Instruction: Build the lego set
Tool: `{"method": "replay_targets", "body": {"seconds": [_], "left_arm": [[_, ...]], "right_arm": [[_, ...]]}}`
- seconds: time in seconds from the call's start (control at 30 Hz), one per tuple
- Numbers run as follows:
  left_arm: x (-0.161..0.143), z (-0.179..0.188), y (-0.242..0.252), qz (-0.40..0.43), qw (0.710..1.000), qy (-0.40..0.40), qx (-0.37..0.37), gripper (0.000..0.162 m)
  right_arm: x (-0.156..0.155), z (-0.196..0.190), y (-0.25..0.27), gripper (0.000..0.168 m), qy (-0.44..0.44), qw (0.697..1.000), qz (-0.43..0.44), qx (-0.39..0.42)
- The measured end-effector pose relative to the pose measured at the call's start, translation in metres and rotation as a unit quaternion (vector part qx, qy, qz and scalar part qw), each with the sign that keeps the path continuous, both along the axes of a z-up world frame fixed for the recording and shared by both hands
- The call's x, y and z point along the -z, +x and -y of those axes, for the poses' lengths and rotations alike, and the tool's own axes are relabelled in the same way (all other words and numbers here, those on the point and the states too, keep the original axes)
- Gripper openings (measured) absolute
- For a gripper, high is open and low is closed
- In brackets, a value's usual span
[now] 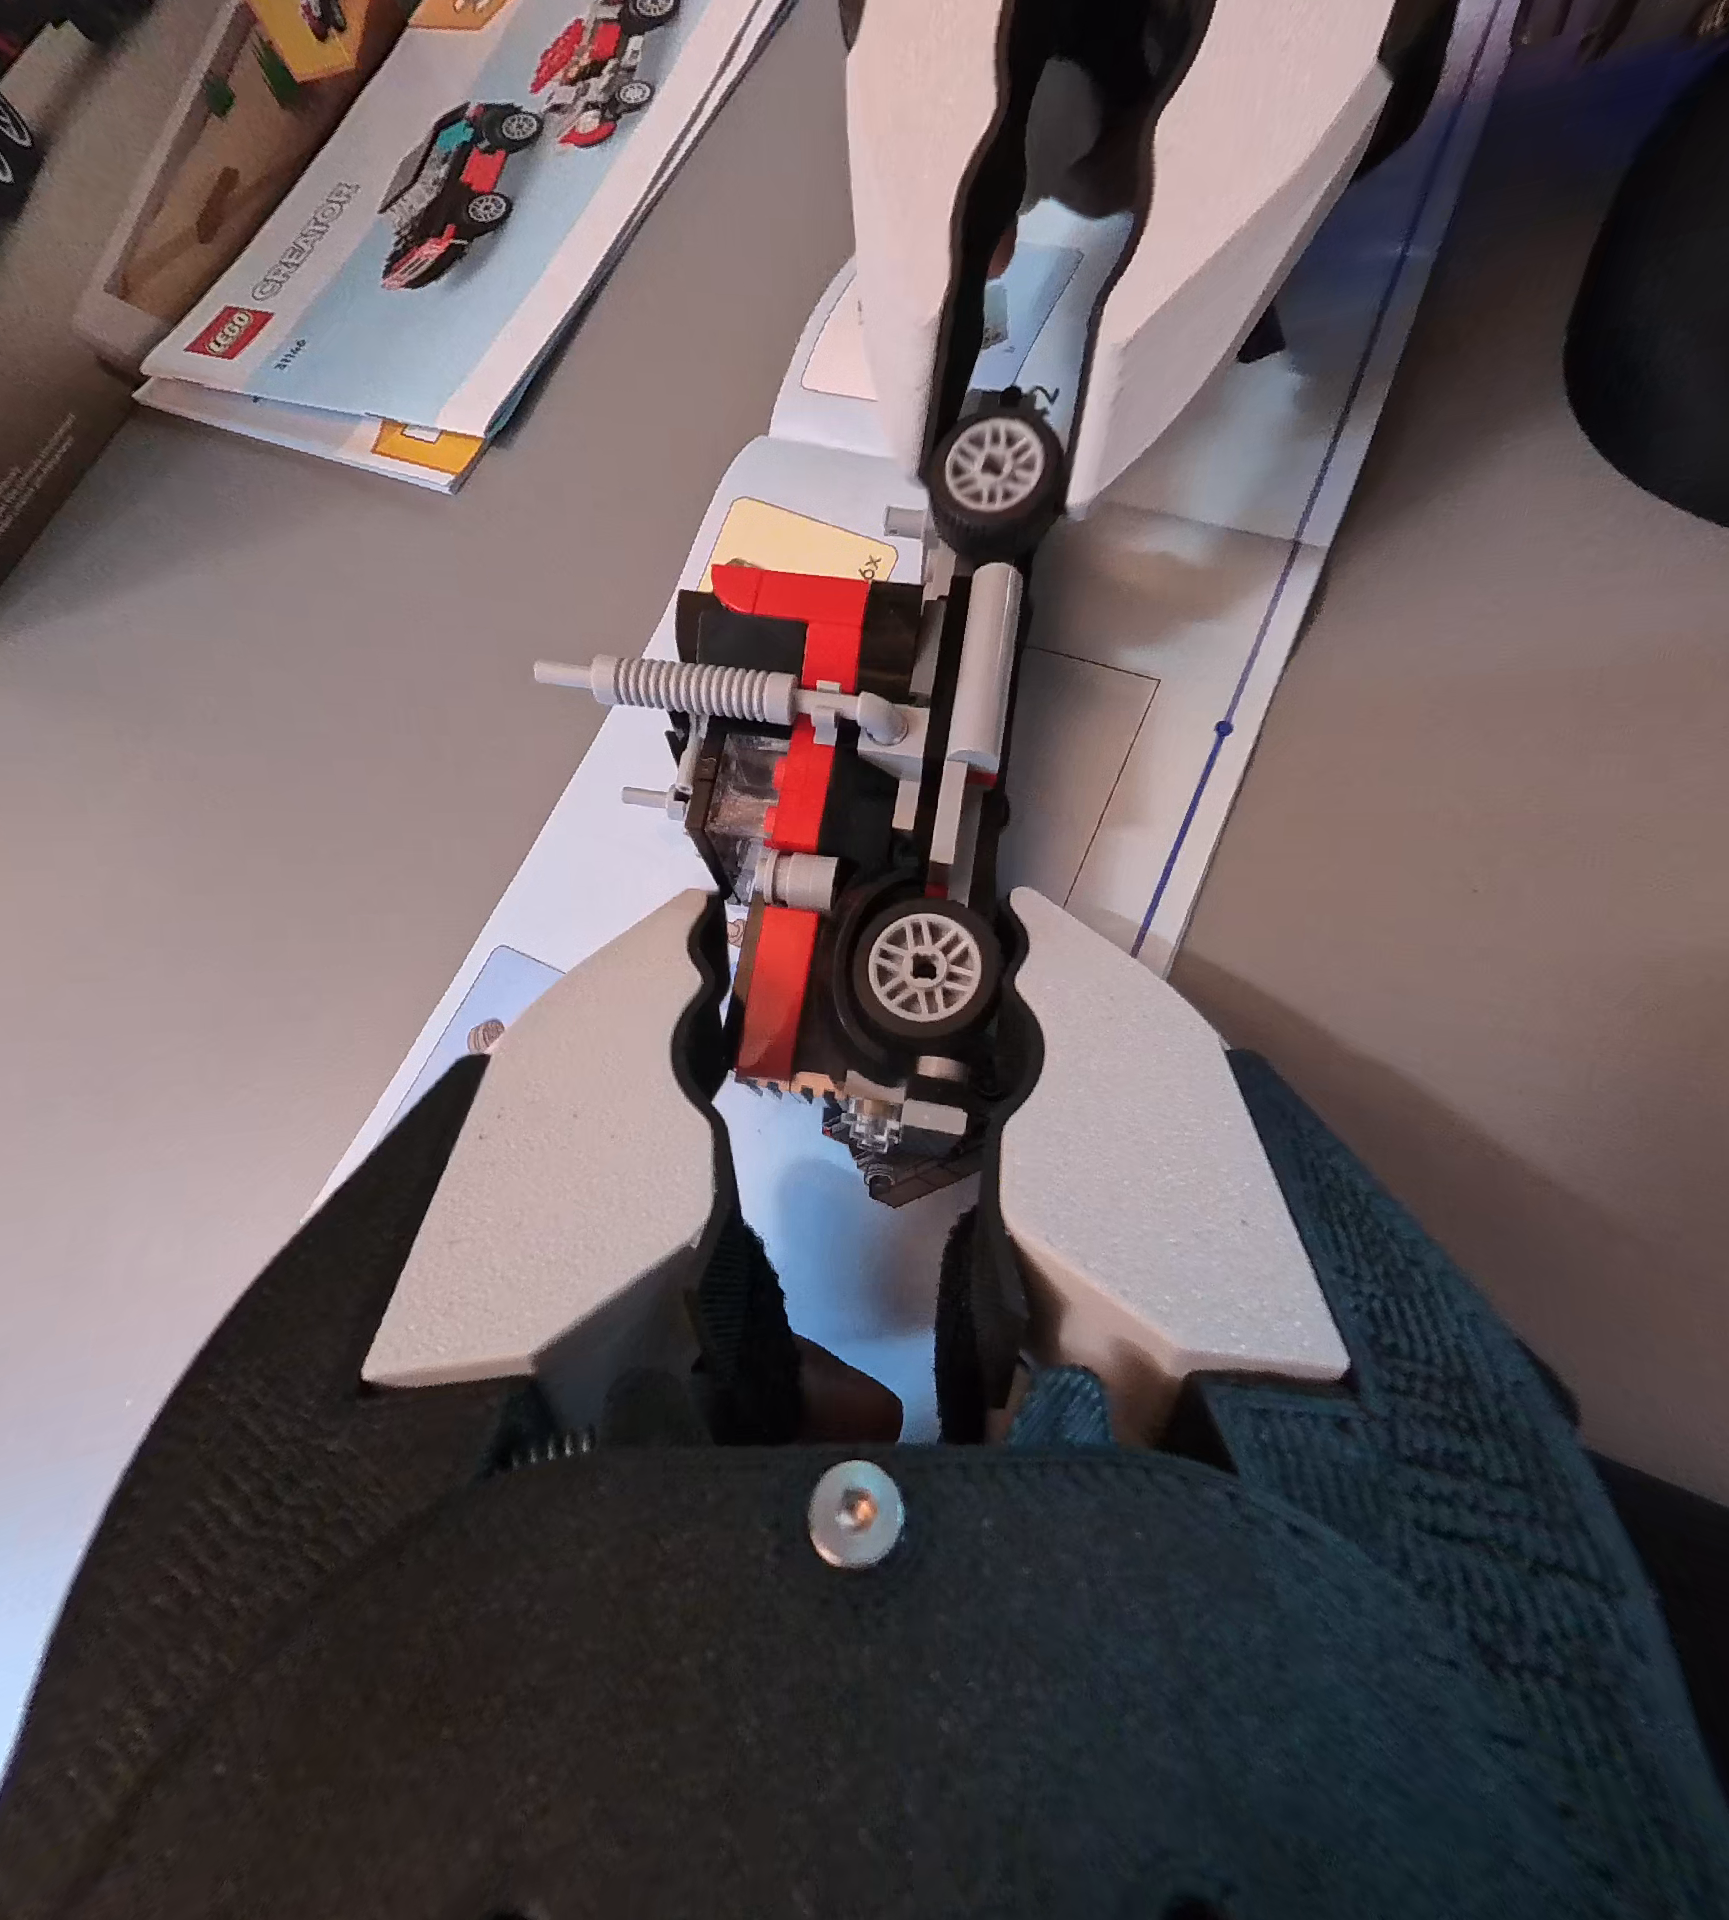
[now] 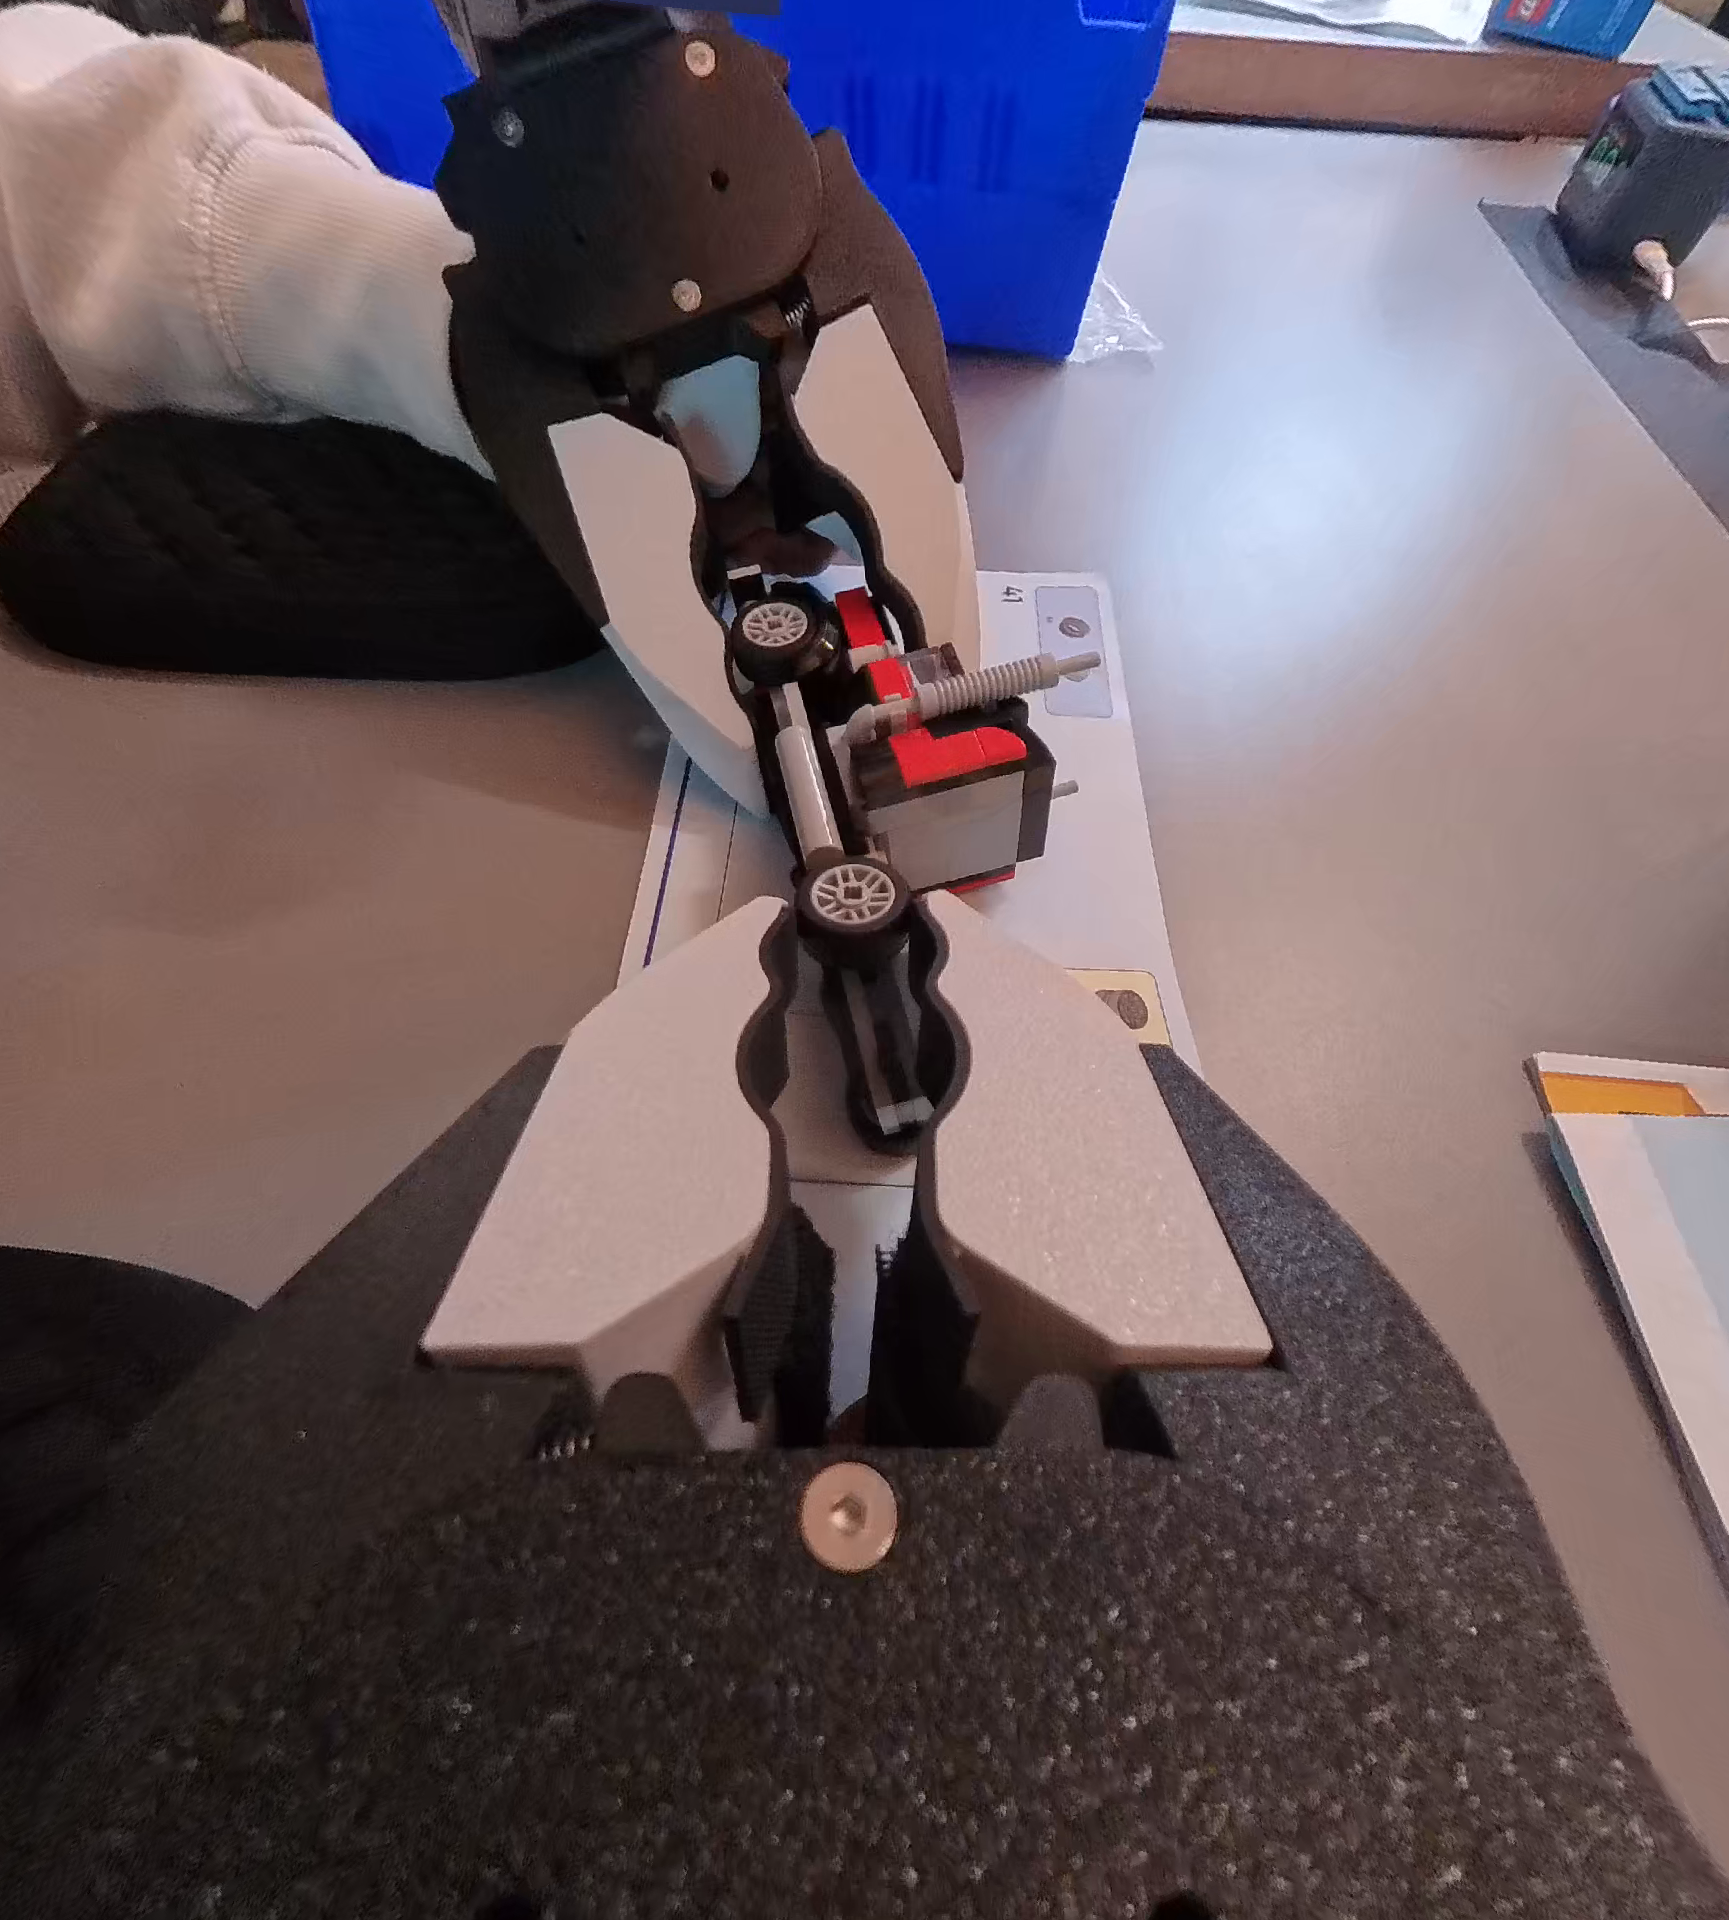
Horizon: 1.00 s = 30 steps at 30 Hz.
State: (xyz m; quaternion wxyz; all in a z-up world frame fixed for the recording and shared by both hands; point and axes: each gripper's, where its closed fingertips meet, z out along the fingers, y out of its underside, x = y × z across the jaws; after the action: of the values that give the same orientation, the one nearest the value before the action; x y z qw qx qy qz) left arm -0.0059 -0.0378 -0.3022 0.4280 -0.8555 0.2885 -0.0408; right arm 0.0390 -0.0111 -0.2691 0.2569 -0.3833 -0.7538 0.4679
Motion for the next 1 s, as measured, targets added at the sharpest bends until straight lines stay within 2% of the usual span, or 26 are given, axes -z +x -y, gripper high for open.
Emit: {"method": "replay_targets", "body": {"seconds": [0.47,0.6,0.73,0.9,1.0], "left_arm": [[0.0003,-0.0006,-0.0015,-0.001,1.000,-0.001,-0.001,0.048],[0.0005,-0.0007,-0.0014,0.001,1.000,-0.002,0.000,0.048],[0.0005,-0.0007,-0.0015,0.001,1.000,-0.003,0.000,0.048],[0.0004,0.0001,-0.0015,0.020,1.000,-0.014,0.011,0.048],[-0.0009,0.0018,-0.0011,0.061,0.997,-0.039,0.034,0.048]], "right_arm": [[0.0046,-0.0057,0.0031,0.019,0.059,0.998,0.031,0.011],[0.0043,-0.0064,0.0034,0.019,0.120,0.989,0.090,0.009],[0.0068,-0.0082,0.0059,0.019,0.162,0.969,0.185,0.004],[0.0073,-0.0096,0.0067,0.019,0.133,0.962,0.240,-0.016],[0.0050,-0.0076,0.0068,0.018,0.137,0.949,0.282,-0.029]]}}
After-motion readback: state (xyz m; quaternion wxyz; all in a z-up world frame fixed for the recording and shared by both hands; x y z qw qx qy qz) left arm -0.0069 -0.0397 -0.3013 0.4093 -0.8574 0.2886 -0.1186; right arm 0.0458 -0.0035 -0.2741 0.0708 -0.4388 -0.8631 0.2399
